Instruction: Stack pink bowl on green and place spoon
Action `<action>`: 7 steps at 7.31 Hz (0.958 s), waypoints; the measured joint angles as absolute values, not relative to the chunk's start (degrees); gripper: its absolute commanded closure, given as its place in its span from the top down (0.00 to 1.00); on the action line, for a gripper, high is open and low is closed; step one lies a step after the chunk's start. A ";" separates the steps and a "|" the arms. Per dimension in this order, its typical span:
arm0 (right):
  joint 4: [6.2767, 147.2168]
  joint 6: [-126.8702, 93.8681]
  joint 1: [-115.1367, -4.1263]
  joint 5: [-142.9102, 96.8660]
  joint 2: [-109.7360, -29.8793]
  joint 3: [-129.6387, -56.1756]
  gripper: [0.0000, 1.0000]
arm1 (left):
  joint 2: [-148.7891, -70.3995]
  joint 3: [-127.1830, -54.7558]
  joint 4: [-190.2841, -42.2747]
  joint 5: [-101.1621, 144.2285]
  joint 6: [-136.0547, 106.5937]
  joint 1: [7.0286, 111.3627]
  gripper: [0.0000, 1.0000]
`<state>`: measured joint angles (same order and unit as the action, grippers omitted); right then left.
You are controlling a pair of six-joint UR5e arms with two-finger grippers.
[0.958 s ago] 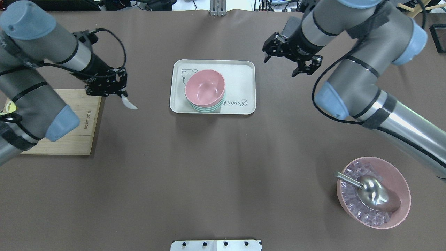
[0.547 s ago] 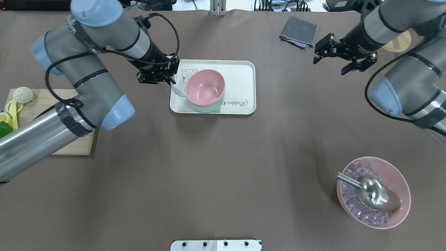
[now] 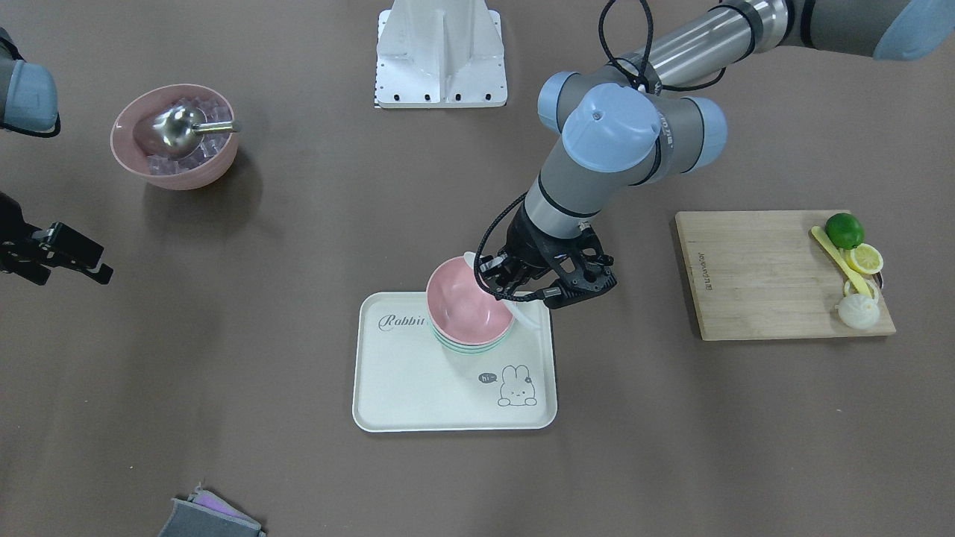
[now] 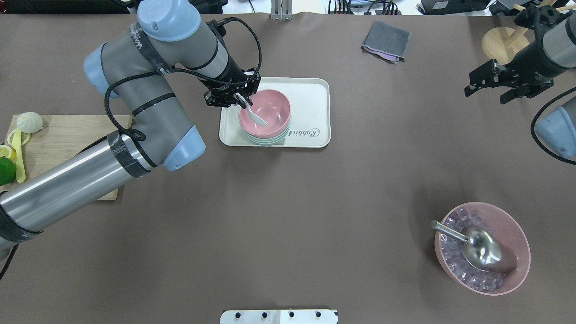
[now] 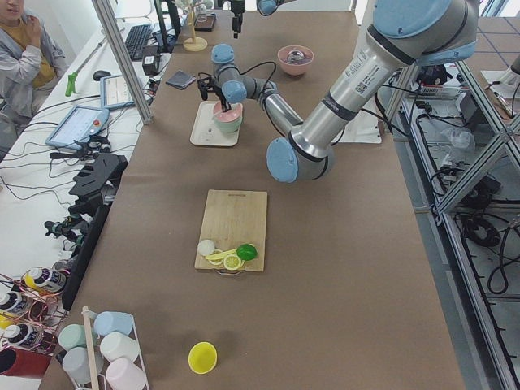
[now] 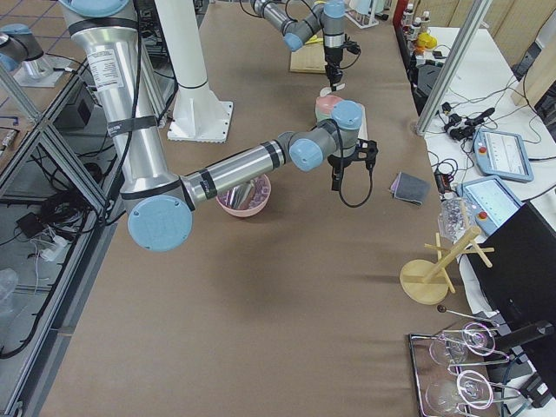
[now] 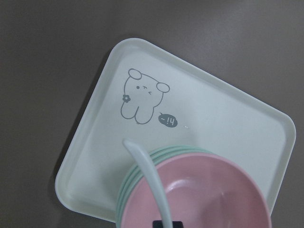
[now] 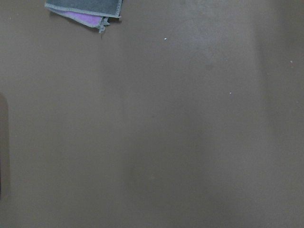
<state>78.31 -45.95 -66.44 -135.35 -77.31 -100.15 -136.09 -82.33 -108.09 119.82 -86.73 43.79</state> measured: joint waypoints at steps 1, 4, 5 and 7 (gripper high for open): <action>78.33 -44.93 -66.79 -135.47 -77.80 -100.03 1.00 | -135.67 -82.45 -108.76 119.76 -86.41 44.23 0.98; 78.47 -38.81 -68.95 -135.37 -79.23 -98.82 1.00 | -123.53 -91.64 -107.25 122.69 -73.69 50.10 0.98; 78.50 -34.92 -70.54 -135.40 -79.91 -97.78 1.00 | -117.65 -95.66 -104.88 124.84 -63.96 53.82 0.98; 78.51 -26.05 -74.08 -135.45 -80.60 -94.27 1.00 | -105.27 -100.65 -102.34 128.10 -40.04 61.44 0.98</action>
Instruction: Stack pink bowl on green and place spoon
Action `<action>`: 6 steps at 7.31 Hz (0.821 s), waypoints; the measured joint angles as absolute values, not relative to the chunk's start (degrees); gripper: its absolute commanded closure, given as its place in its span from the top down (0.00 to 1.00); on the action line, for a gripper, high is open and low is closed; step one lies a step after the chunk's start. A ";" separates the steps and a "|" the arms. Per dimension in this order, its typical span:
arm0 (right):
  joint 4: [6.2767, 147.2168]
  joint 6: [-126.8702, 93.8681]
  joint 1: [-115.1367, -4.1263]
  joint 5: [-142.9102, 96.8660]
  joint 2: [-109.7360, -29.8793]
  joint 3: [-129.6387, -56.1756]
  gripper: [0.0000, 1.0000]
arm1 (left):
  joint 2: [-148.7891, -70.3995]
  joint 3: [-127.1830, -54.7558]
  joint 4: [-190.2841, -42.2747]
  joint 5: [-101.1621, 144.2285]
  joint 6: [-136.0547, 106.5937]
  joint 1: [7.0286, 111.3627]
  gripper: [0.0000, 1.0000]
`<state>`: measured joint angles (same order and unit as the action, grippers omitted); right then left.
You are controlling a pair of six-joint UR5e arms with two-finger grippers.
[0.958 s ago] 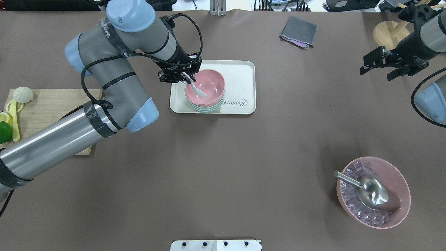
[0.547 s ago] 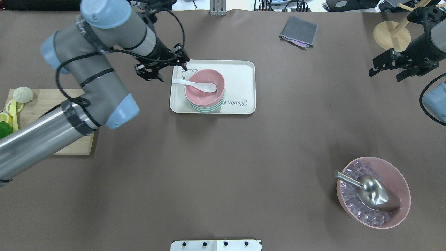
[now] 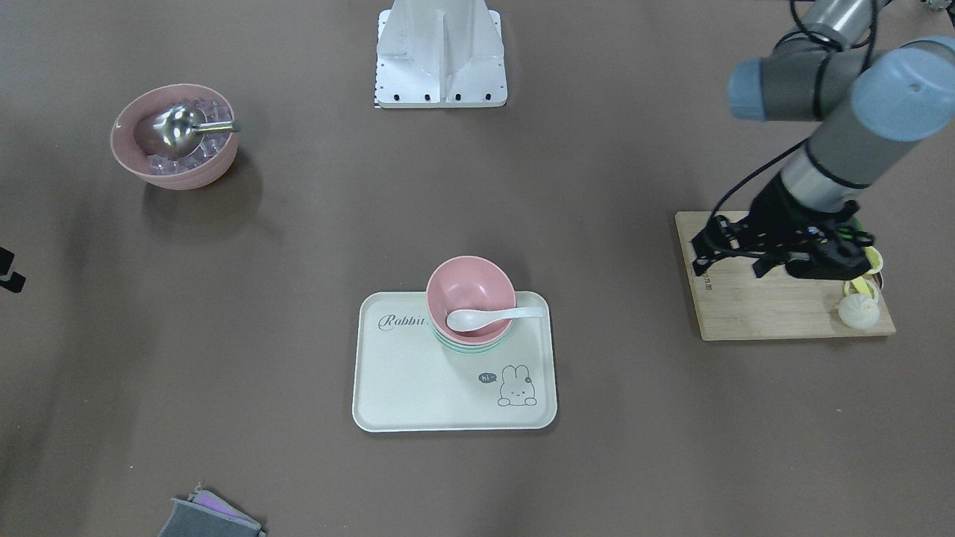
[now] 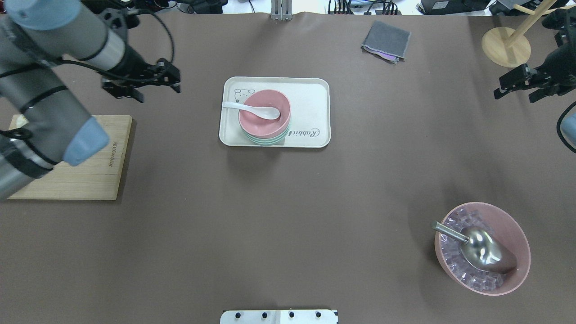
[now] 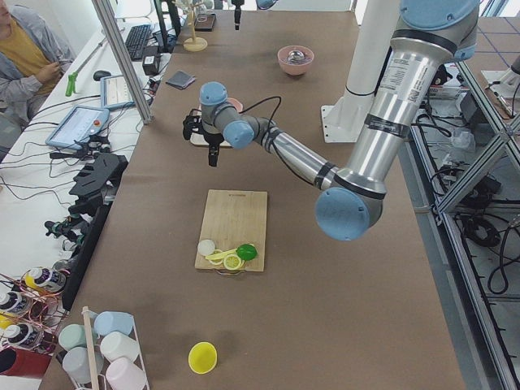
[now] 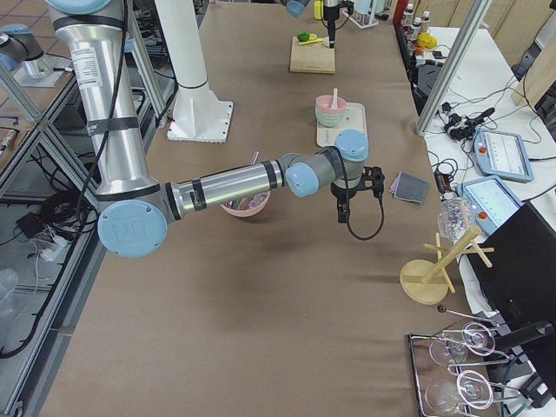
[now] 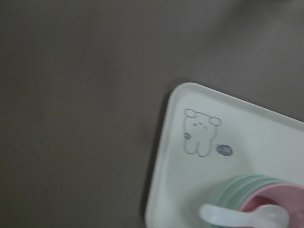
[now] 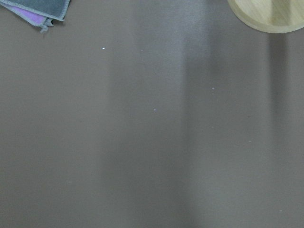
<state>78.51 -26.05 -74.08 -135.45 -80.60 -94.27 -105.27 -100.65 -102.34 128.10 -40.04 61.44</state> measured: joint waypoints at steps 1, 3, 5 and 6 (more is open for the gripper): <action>78.51 -21.17 -75.84 -135.49 -81.07 -92.42 1.00 | -99.88 -101.23 -102.00 129.57 -28.82 65.13 0.98; 78.56 -11.87 -79.29 -135.56 -82.66 -89.61 1.00 | -92.40 -100.23 -101.70 131.66 -13.28 73.43 0.98; 78.57 -5.72 -81.75 -135.55 -83.69 -87.52 1.00 | -90.12 -95.16 -101.06 135.70 -1.62 81.15 0.98; 78.57 -3.86 -82.75 -135.59 -84.16 -86.98 1.00 | -89.72 -93.82 -100.90 136.44 0.17 82.61 0.98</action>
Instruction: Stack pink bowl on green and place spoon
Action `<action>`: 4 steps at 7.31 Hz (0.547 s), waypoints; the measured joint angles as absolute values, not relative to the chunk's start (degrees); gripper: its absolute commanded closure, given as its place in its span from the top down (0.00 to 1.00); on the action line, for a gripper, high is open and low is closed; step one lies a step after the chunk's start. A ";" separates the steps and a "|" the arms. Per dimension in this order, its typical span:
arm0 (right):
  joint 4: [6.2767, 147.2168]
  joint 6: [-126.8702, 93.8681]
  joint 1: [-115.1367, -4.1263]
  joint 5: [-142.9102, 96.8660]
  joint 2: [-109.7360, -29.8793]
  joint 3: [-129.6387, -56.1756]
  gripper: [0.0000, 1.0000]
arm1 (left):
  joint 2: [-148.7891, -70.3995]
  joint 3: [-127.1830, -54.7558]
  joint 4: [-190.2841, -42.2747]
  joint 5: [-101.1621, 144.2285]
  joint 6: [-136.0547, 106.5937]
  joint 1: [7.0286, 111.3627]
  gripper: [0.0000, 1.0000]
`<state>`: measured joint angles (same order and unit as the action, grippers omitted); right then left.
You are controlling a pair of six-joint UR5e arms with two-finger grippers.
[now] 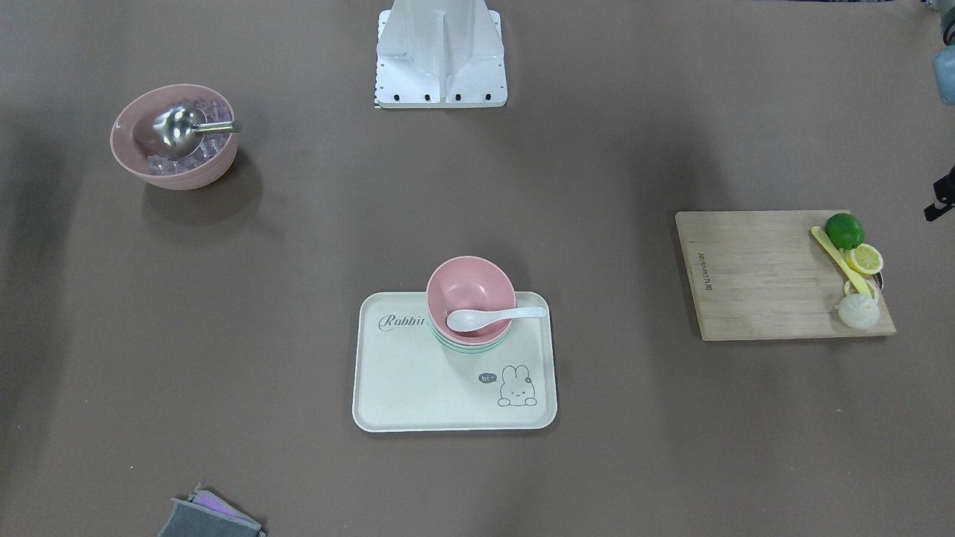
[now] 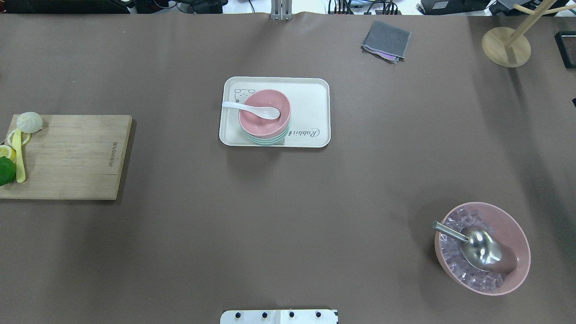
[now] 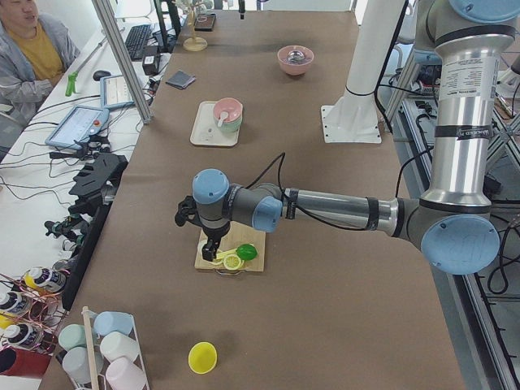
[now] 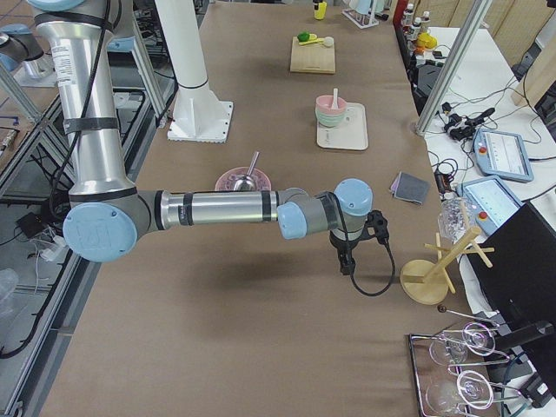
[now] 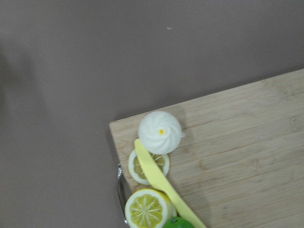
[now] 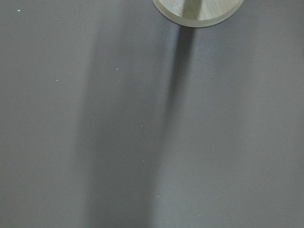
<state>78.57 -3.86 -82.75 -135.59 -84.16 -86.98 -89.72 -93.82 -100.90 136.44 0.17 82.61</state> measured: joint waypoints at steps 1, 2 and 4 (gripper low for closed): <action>78.57 -2.71 -83.46 -135.81 -84.67 -86.79 1.00 | -89.21 -93.32 -100.86 136.59 0.53 83.15 0.98; 78.57 -2.26 -83.86 -136.24 -84.98 -86.77 1.00 | -88.77 -93.17 -100.87 136.64 0.58 83.30 0.98; 78.52 -2.11 -84.07 -136.69 -85.20 -87.06 1.00 | -88.47 -93.27 -100.90 136.67 0.50 83.32 0.98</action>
